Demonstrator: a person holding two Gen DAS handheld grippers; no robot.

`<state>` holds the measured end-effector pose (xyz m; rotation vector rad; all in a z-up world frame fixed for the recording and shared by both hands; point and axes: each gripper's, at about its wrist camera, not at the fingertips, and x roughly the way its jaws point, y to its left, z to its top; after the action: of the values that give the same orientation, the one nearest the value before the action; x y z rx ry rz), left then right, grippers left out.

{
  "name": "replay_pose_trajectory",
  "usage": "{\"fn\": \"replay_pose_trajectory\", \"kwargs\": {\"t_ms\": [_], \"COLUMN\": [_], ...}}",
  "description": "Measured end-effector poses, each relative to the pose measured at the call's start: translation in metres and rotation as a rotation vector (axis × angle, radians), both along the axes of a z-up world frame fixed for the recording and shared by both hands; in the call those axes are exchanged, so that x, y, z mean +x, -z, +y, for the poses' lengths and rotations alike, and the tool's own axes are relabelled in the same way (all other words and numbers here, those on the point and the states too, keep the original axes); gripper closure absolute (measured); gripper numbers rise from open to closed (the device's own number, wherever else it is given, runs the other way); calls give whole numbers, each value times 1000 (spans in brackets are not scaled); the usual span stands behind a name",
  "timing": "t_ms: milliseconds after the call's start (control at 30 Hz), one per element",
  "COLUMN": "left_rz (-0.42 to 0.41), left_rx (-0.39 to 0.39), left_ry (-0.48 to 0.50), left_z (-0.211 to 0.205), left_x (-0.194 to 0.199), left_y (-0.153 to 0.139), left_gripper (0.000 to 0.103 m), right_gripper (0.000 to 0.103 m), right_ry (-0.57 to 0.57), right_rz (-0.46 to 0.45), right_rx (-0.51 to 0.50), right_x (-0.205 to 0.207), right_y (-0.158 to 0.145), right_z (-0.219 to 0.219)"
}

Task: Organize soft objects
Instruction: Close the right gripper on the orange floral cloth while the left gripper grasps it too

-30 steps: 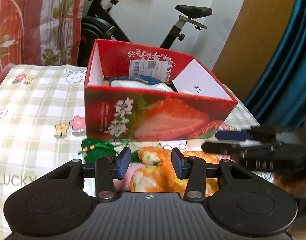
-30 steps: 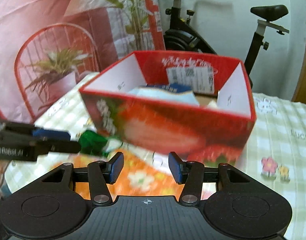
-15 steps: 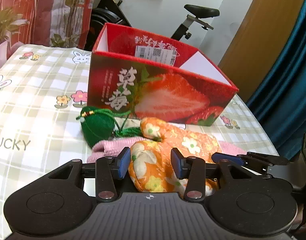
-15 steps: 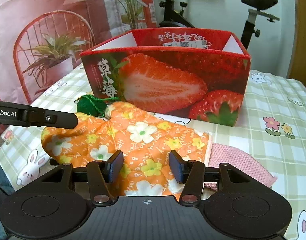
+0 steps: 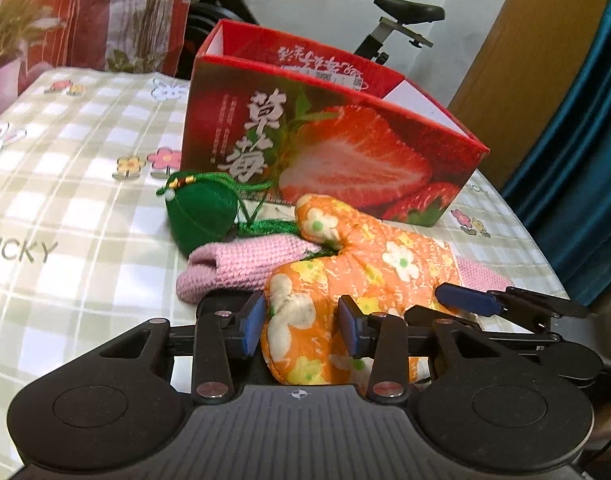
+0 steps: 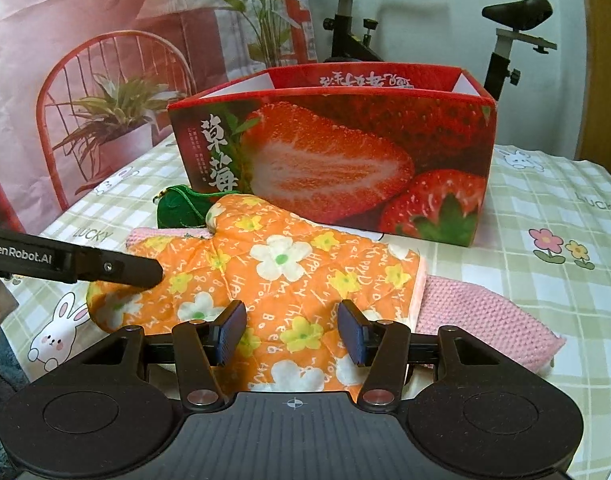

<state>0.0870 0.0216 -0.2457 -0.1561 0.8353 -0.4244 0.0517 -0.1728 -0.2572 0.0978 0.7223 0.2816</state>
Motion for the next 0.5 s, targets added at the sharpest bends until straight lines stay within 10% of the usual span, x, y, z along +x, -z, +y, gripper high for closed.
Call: {"fn": "replay_pose_trajectory", "kwargs": {"t_ms": [500], "left_rz": [-2], "left_rx": [-18], "left_ry": [-8], "left_z": [2], "left_x": [1], "left_y": [7], "left_gripper": [59], "right_gripper": [54], "right_ry": [8], "right_rz": [-16], "right_rx": [23], "right_x": [-2], "right_y": [4], "right_z": [-1]}}
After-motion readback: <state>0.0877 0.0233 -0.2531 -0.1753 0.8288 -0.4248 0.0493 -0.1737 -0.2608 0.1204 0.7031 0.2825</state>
